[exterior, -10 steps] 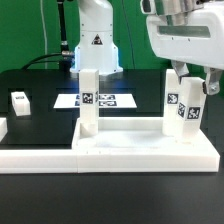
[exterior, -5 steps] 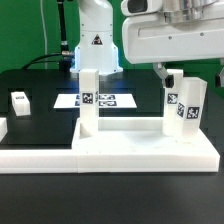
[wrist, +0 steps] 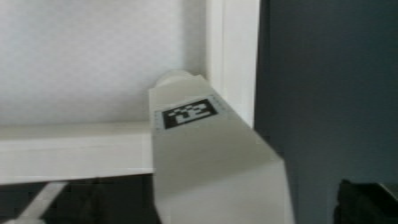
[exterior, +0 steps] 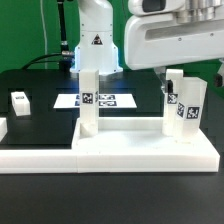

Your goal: Assemble desk

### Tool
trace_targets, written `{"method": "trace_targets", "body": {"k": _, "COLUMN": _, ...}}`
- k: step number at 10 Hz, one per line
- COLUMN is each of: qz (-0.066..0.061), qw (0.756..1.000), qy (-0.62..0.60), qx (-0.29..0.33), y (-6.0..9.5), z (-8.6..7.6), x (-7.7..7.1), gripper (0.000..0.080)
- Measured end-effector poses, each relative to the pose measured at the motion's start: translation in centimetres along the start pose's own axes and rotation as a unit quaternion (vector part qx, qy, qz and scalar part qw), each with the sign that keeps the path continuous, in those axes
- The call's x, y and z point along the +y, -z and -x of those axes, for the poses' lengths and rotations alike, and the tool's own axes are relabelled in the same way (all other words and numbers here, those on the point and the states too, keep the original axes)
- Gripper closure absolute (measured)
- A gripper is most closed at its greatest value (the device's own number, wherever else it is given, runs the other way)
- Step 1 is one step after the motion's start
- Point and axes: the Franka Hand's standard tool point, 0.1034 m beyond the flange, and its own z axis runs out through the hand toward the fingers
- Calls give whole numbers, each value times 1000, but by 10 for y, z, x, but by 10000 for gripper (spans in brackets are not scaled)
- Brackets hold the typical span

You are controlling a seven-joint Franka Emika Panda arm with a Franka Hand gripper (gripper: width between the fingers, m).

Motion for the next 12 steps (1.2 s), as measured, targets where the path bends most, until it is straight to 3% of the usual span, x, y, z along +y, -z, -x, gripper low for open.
{"method": "trace_targets", "body": {"k": 2, "qz": -5, "qw": 999, "qy": -38, "qx": -1, "y": 0, "z": 1, "x": -3, "gripper": 398}}
{"method": "trace_targets", "body": {"k": 3, "qz": -5, "qw": 997, "qy": -72, "qx": 0, "y": 1, "z": -1, "x": -1, "gripper": 398}}
{"method": "trace_targets", "body": {"k": 4, "qz": -6, "qw": 995, "qy": -104, "qx": 1, "y": 1, "z": -1, "x": 2, "gripper": 495}}
{"method": "trace_targets", "body": {"k": 6, "qz": -16, "qw": 981, "qy": -192, "qx": 15, "y": 2, "z": -5, "x": 7, "gripper": 495}}
{"method": "trace_targets", "body": {"k": 7, "qz": -23, "qw": 962, "qy": -271, "qx": 29, "y": 2, "z": -4, "x": 8, "gripper": 497}}
{"method": "trace_targets", "body": {"k": 9, "qz": -61, "qw": 899, "qy": -431, "qx": 54, "y": 1, "z": 1, "x": 11, "gripper": 497}}
{"method": "trace_targets", "body": {"k": 10, "qz": -79, "qw": 854, "qy": -512, "qx": 55, "y": 1, "z": 2, "x": 9, "gripper": 496}}
{"method": "trace_targets", "body": {"k": 12, "qz": -117, "qw": 786, "qy": -605, "qx": 54, "y": 1, "z": 6, "x": 14, "gripper": 494}}
